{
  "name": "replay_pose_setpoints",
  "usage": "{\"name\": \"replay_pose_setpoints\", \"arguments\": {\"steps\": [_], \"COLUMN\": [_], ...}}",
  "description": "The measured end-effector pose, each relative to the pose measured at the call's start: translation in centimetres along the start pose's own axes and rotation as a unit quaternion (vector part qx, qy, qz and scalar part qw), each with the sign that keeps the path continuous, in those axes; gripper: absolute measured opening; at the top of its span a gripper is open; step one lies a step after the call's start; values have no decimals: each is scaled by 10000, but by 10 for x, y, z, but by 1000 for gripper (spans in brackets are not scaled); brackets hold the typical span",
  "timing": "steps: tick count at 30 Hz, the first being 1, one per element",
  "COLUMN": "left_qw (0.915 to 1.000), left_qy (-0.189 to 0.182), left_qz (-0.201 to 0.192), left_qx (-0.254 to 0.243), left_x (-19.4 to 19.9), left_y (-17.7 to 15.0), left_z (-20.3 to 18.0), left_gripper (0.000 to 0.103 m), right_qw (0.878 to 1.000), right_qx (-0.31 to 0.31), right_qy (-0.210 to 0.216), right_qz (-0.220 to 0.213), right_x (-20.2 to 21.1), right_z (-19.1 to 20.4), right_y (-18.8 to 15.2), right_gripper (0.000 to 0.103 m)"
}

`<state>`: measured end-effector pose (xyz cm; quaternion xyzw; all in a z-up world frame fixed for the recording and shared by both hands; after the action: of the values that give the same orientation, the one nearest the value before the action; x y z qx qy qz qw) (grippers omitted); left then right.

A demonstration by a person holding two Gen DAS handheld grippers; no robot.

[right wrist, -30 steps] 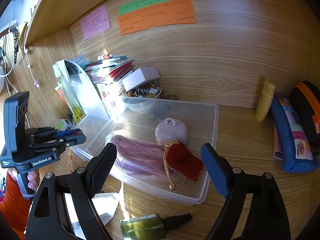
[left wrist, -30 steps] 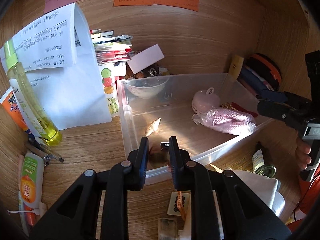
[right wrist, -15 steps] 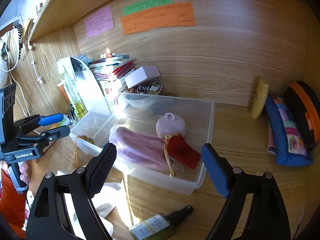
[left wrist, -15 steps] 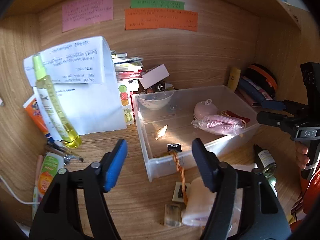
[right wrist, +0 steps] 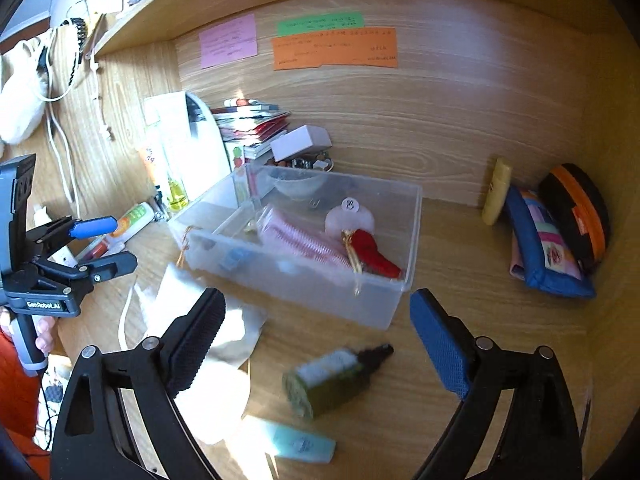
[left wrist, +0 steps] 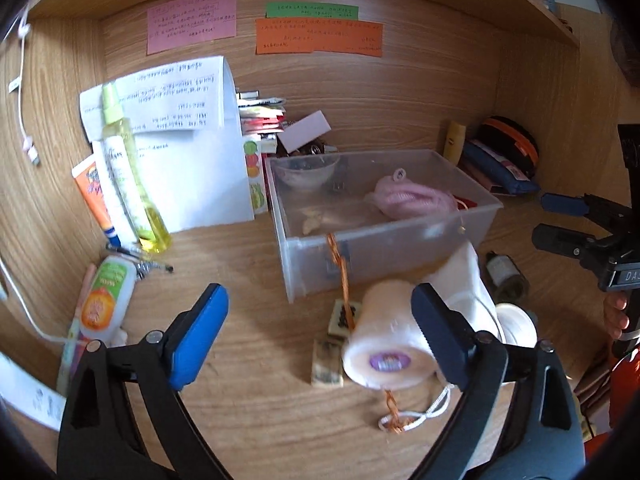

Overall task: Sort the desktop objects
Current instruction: 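Grasp the clear tape roll with the right tool while the left grasps the purple-label cream tub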

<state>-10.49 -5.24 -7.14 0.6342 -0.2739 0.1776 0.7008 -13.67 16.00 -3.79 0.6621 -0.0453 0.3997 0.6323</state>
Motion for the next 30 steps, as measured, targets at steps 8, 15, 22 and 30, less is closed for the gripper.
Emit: {"name": "replay_pose_setpoints", "arguments": {"steps": [8, 15, 22, 30], "left_qw": [9995, 9982, 9976, 9963], "left_qy": [-201, -358, -414, -470], "left_qz": [244, 474, 548, 716], "left_qx": [5, 17, 13, -47], "left_x": [1, -5, -6, -17], "left_y": [-30, -50, -62, -63], "left_z": [-12, -23, -27, -32], "left_gripper": [94, 94, 94, 94], "right_qw": [9999, 9992, 9981, 9955], "right_qx": [98, 72, 372, 355], "right_qy": [-74, 127, 217, 463], "right_qz": [97, 364, 441, 746], "right_x": [15, 10, -3, -29], "right_z": [15, 33, 58, 70], "right_y": [-33, -59, -76, -79], "right_gripper": [93, 93, 91, 48]}}
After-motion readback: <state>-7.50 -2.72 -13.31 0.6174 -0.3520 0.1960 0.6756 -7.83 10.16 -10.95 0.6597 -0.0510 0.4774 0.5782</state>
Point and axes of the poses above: each gripper's, at about its wrist camera, not at the fingertips, and x roughly against the way its jaws point, z to its left, y to its top, the point moved 4 cm from there along -x, roughly the way its jaws point, and after that the axes turned 6 degrees about y, right-handed, at the moved point
